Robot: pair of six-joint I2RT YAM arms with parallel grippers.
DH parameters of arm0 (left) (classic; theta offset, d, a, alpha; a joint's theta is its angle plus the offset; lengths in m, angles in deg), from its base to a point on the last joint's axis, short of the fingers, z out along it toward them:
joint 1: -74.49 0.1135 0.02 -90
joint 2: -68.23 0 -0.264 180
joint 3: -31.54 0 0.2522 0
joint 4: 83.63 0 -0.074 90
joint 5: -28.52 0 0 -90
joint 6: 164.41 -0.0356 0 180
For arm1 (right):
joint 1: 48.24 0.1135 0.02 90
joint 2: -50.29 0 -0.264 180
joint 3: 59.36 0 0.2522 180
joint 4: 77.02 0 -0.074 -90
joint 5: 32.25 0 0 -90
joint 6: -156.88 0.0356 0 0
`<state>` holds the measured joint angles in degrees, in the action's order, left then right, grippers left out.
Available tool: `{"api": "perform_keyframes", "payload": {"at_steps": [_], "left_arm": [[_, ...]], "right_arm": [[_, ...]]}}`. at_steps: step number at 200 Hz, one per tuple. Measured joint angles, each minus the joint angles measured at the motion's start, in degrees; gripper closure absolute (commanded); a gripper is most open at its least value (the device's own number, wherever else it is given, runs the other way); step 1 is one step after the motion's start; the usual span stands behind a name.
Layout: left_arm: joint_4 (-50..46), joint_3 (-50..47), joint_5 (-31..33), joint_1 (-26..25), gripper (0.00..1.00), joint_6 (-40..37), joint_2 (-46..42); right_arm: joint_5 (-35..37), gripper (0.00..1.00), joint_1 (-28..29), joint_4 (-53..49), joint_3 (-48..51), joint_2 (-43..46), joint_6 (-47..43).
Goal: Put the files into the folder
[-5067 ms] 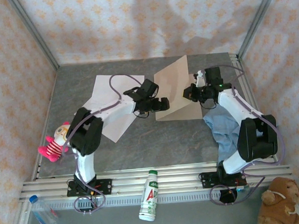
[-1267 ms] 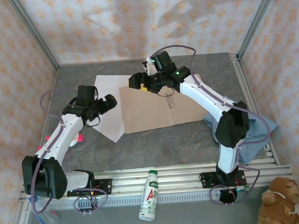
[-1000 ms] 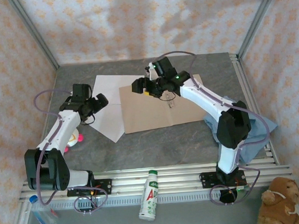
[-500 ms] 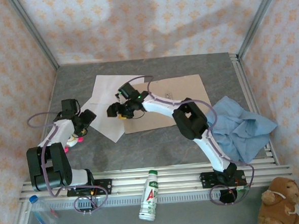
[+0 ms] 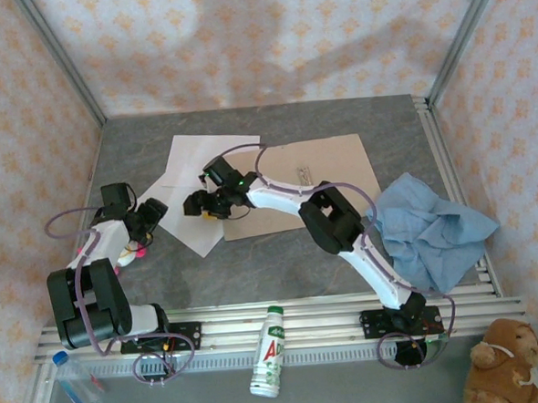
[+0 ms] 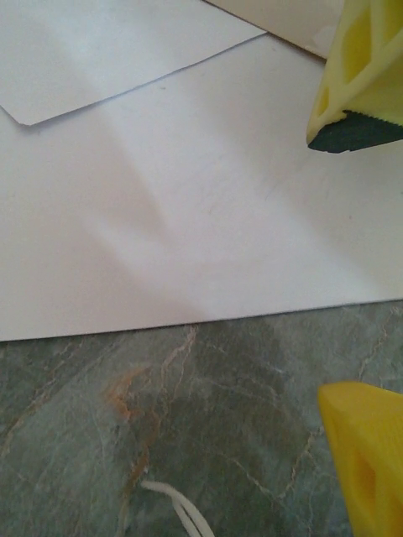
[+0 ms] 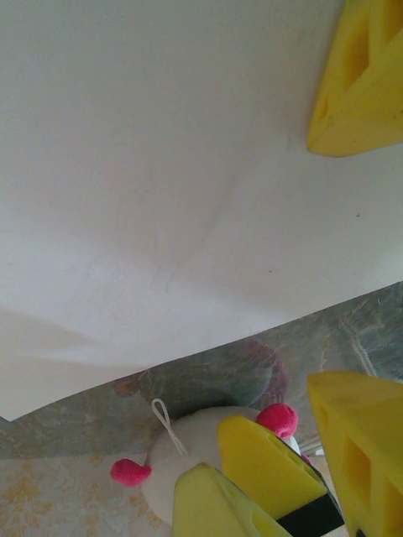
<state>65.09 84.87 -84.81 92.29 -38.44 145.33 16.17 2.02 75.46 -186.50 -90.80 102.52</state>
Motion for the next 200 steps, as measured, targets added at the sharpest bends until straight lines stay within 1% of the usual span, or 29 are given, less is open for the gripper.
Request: {"api": "perform_keyframes", "payload": {"at_steps": [25,42,54,102,118,131,152,200], "left_arm": [[0.48,0.00,-0.35,0.00,0.22,-0.02,1.31],[0.46,0.00,-0.17,0.00,0.16,-0.39,1.84],[0.39,0.00,0.20,-0.02,0.13,-0.76,1.97],[0.44,0.00,1.73,0.00,0.13,-1.33,2.25],[0.46,0.00,1.90,0.00,0.15,-1.38,2.97],[0.50,0.02,1.95,0.00,0.16,-1.46,3.74],[0.90,0.02,1.92,0.00,0.17,-1.51,4.94],[1.95,0.13,1.88,0.00,0.18,-1.49,6.14]], "right_arm": [[-0.04,0.32,1.38,2.84,1.25,0.00,2.38],[-0.09,0.32,2.34,6.01,2.69,0.15,4.59],[-0.28,0.32,2.89,8.79,4.48,0.63,6.29],[-0.46,0.33,4.00,19.80,13.75,4.04,14.45],[-0.46,0.32,4.09,21.16,15.76,5.05,15.67],[-0.37,0.32,4.09,20.41,16.37,5.79,15.37],[0.48,0.32,4.09,15.82,16.00,7.30,12.33],[4.11,0.32,3.37,3.89,9.27,7.89,3.17]]}}
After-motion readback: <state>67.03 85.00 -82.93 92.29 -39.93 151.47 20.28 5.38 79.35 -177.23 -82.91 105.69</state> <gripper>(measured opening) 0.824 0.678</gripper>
